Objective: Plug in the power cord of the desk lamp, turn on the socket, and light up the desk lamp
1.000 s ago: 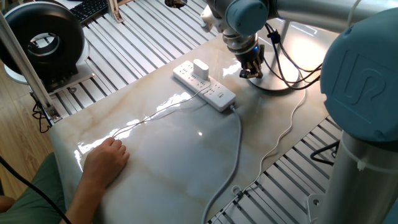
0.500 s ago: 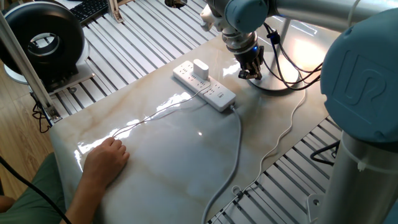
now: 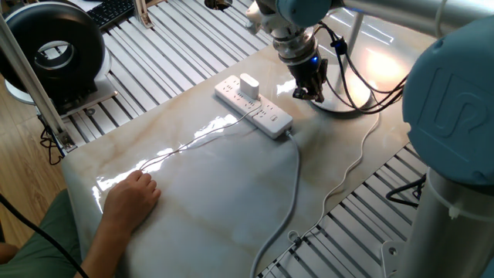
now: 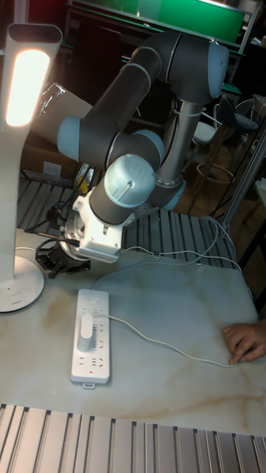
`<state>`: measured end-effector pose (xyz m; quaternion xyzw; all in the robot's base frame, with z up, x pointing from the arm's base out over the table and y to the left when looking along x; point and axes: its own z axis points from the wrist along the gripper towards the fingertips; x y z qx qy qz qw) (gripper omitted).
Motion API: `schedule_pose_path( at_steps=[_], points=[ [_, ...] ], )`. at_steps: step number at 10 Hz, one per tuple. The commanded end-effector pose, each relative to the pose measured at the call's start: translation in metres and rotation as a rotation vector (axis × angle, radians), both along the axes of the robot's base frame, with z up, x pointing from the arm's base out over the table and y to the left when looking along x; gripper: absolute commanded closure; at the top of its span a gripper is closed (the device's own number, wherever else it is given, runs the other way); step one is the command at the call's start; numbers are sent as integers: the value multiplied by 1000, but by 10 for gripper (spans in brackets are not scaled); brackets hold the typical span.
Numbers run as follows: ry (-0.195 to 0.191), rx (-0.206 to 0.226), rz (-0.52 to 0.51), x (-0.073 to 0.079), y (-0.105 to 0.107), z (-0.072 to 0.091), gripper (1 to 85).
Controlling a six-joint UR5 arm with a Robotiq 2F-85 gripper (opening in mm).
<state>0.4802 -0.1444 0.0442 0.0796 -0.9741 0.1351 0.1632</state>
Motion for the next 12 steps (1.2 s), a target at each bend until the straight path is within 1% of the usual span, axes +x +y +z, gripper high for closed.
schedule_pose_path(
  at_steps=[1, 2, 3, 4, 5, 6, 7, 8, 9, 10, 11, 12],
  points=[
    [-17, 59, -105, -13, 41, 12, 847],
    [-24, 68, -126, -13, 52, 12, 847],
    [-36, 76, -120, -5, 51, 8, 847],
    [-63, 70, -79, 5, 45, 6, 847],
    [-96, 45, 0, 18, 33, 5, 847],
    [-166, 64, 92, 42, 33, 1, 847],
    [-265, 104, 173, 72, 41, -3, 847],
    [-333, 122, 202, 91, 46, -3, 847],
    [-365, 149, 207, 99, 54, -4, 847],
    [-314, 196, 157, 82, 66, -7, 847],
    [-248, 180, 116, 53, 67, 14, 847],
    [-209, 156, 93, 33, 70, 37, 847]
  ],
)
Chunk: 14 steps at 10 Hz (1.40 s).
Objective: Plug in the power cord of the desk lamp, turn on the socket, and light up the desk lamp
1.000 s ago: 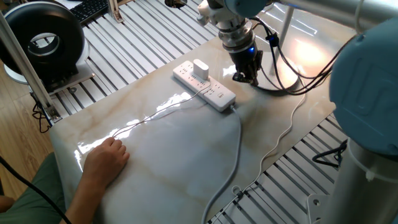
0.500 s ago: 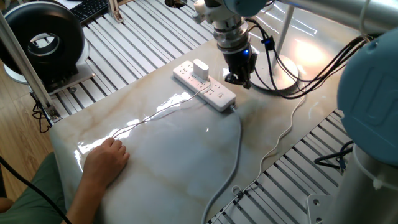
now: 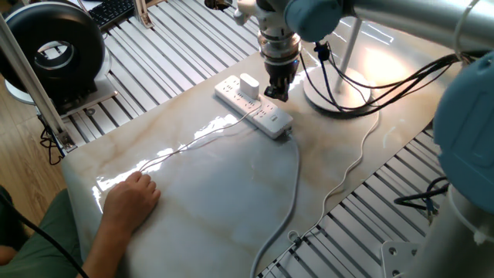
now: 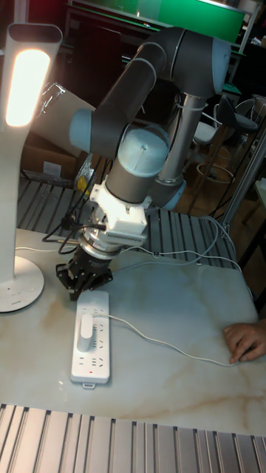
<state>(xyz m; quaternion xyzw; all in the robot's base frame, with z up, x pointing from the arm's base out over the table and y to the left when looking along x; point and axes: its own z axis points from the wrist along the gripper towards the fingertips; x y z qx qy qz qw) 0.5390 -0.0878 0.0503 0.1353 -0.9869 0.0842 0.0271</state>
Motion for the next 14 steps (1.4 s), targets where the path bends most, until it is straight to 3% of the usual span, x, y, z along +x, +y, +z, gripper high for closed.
schedule_pose_path(
  at_steps=[1, 3, 4, 6, 7, 8, 10, 12, 14],
  points=[
    [80, 25, -69, -40, 31, 50, 847],
    [145, 62, -186, -54, 89, 92, 847],
    [155, 90, -248, -57, 114, 107, 847],
    [161, 147, -416, -53, 144, 107, 847],
    [137, 200, -467, -39, 147, 100, 847],
    [128, 194, -473, -33, 141, 95, 847],
    [66, 201, -465, -6, 136, 81, 847],
    [61, 219, -461, 5, 140, 76, 847],
    [1, 226, -439, 24, 141, 75, 847]
  ],
)
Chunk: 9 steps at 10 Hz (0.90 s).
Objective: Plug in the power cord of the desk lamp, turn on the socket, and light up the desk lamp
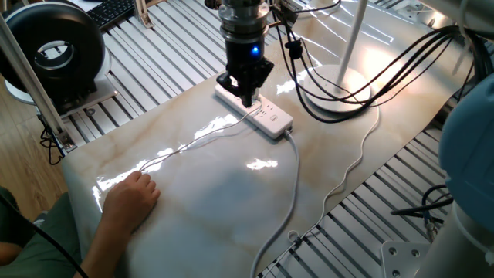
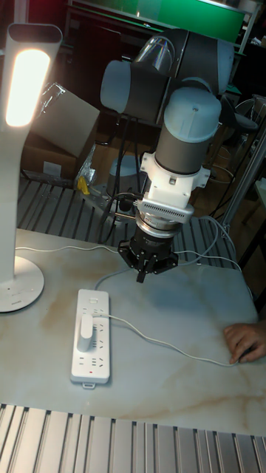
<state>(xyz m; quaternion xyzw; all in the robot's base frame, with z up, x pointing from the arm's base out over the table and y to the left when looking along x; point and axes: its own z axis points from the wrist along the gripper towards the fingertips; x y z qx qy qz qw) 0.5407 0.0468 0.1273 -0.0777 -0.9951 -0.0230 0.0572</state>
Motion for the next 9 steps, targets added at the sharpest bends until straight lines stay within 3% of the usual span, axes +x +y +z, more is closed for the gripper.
schedule_pose_path(
  at_steps=[1, 5, 9],
  points=[
    [-72, 13, 11, 26, 3, -3, 847],
    [-104, 30, 21, 33, 0, -5, 847],
    [-104, 38, 28, 32, -2, -7, 847]
  ],
)
